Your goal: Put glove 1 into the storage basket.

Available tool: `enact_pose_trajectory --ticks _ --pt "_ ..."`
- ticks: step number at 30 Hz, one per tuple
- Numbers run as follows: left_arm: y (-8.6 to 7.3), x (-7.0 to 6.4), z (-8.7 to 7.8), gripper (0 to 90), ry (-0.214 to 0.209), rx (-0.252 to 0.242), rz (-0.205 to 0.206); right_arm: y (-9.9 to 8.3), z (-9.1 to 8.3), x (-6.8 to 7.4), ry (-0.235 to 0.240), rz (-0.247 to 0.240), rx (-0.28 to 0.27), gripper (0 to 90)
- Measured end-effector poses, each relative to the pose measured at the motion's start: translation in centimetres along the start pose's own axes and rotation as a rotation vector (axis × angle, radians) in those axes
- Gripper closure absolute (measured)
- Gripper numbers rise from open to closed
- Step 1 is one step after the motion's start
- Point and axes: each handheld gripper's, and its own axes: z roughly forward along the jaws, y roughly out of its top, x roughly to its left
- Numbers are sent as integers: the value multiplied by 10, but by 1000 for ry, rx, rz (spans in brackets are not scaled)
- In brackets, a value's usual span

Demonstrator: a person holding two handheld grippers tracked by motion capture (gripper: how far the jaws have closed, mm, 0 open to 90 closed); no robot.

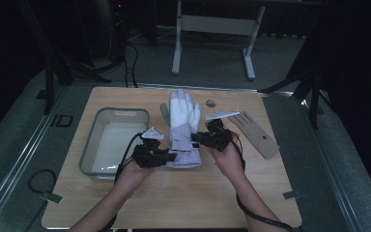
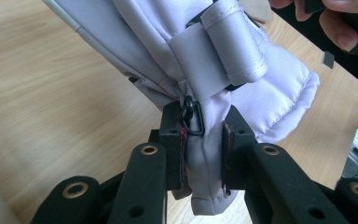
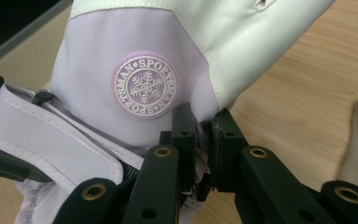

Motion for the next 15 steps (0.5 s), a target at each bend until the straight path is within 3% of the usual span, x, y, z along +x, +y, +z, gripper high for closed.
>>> enact_pose_trajectory --ticks 15 --pt "0 15 -40 750 58 1 26 28 15 30 31 -29 -17 820"
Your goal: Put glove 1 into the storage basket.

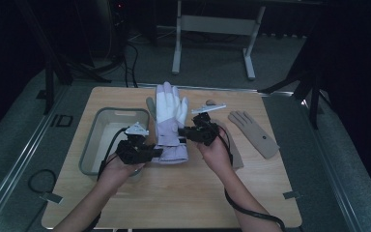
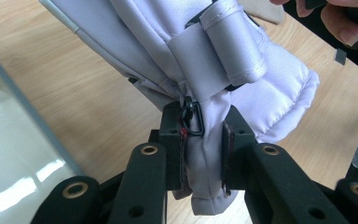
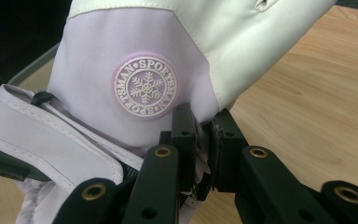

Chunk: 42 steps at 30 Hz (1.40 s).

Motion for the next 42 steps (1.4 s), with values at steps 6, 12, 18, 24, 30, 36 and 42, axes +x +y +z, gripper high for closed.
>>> enact_pose_trajectory --ticks 6,12,18,24,30,36,42 --pt "-3 10 -16 750 8 -2 -8 13 9 13 12 -14 1 820" --pt "-10 21 -34 750 26 -7 -17 24 21 27 35 -29 4 820" --pt "-19 35 -54 750 47 -14 -36 36 36 44 60 -45 1 820" --pt "-33 51 -73 750 58 -17 -67 47 56 64 84 -64 14 820" --pt "-46 70 -88 749 75 -16 -91 58 79 81 100 -78 33 820" --pt "-59 86 -94 749 87 -10 -127 65 103 93 109 -90 60 820" --pt "-74 101 -82 748 77 26 -179 57 129 93 117 -74 108 820"
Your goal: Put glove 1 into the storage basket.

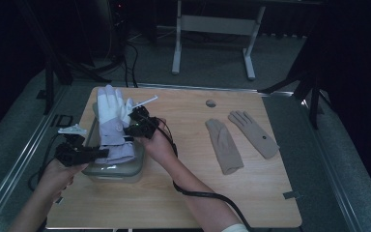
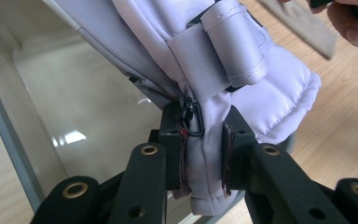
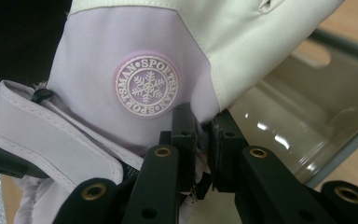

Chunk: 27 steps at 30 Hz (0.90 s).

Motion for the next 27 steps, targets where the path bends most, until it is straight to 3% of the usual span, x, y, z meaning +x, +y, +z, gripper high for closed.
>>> enact_pose_trajectory --ticks 7,13,20,27 --pt "-13 8 21 744 -12 59 -50 -16 23 -9 5 23 61 820" --pt "-17 9 31 720 -5 95 -62 -24 31 -12 -2 30 99 820" --pt "-16 2 33 611 36 137 -24 -28 34 -14 6 49 118 820" --pt "-14 -4 37 568 86 173 9 -31 39 -16 13 70 151 817"
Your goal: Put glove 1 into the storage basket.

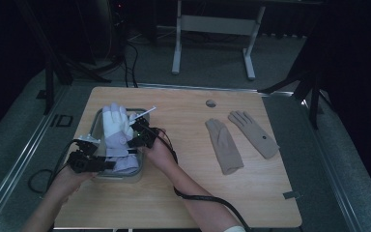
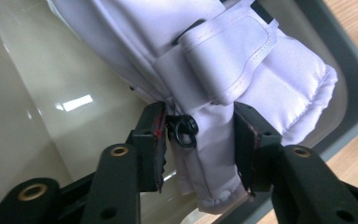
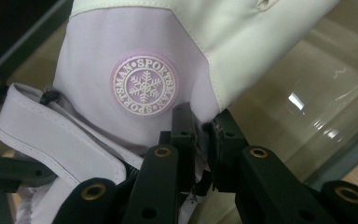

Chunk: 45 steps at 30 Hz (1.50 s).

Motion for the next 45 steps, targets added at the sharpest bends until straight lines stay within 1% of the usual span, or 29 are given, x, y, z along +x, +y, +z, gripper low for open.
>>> enact_pose_trajectory --ticks 1,2,4,8,10,11,14,15,16,17,19,20,21,23,24,25,27,28,29,31,33,35,36,37,38,39,40,43,45 --pt "1 -1 1 544 20 -6 9 0 1 0 -3 -3 5 816" --pt "1 -1 1 539 30 5 11 0 3 0 7 1 14 814" --pt "2 1 4 530 39 7 6 -1 8 3 -23 -12 30 809" --pt "4 2 7 531 49 14 1 1 11 3 -37 -7 53 778" --pt "3 2 8 530 57 12 6 2 11 5 -44 -18 61 713" --pt "3 2 8 528 58 6 -1 3 11 5 -54 -33 59 656" --pt "2 3 6 522 54 -16 -16 4 5 6 -49 -44 39 579" --pt "1 2 5 521 50 -26 -19 5 3 5 -48 -51 24 505" --pt "1 2 4 513 48 -32 -20 5 0 5 -41 -53 5 447" --pt "1 2 3 501 51 -38 -23 5 -3 4 -26 -58 -16 424" --pt "0 0 -1 481 72 -57 -20 7 -8 3 -10 -56 -29 399" --pt "0 -1 -5 480 75 -78 -23 7 -11 3 -8 -58 -45 378" --pt "0 -1 -7 463 77 -88 -24 7 -14 2 7 -66 -68 344" --pt "1 -3 -13 452 87 -122 -21 7 -18 2 22 -74 -71 265" --pt "1 -5 -16 452 91 -135 -17 7 -21 2 43 -95 -67 234" --pt "2 -7 -18 452 95 -146 -14 7 -23 3 51 -103 -77 205" --pt "4 -13 -22 454 93 -173 -3 6 -28 3 51 -106 -90 205" --pt "4 -13 -22 458 93 -173 -3 6 -28 3 51 -106 -90 205" --pt "5 -17 -23 463 88 -186 -1 5 -36 3 57 -113 -110 187" --pt "8 -25 -23 466 73 -203 12 3 -41 3 54 -120 -117 187" --pt "10 -30 -22 467 63 -206 22 1 -46 2 55 -120 -126 184" --pt "11 -32 -21 469 57 -212 20 -1 -51 1 48 -126 -132 183" --pt "12 -36 -19 473 46 -215 25 -2 -53 0 46 -130 -132 182" --pt "12 -36 -19 473 46 -215 25 -2 -53 0 46 -130 -132 182" --pt "14 -40 -17 473 33 -219 29 -5 -58 -2 38 -127 -135 181" --pt "14 -40 -17 473 33 -219 29 -5 -58 -2 38 -127 -135 181" --pt "16 -44 -15 473 21 -225 36 -8 -62 -5 29 -134 -136 179" --pt "18 -49 -14 473 14 -230 43 -11 -67 -7 19 -138 -140 180" --pt "21 -56 -11 473 7 -233 53 -15 -74 -12 4 -151 -150 176"
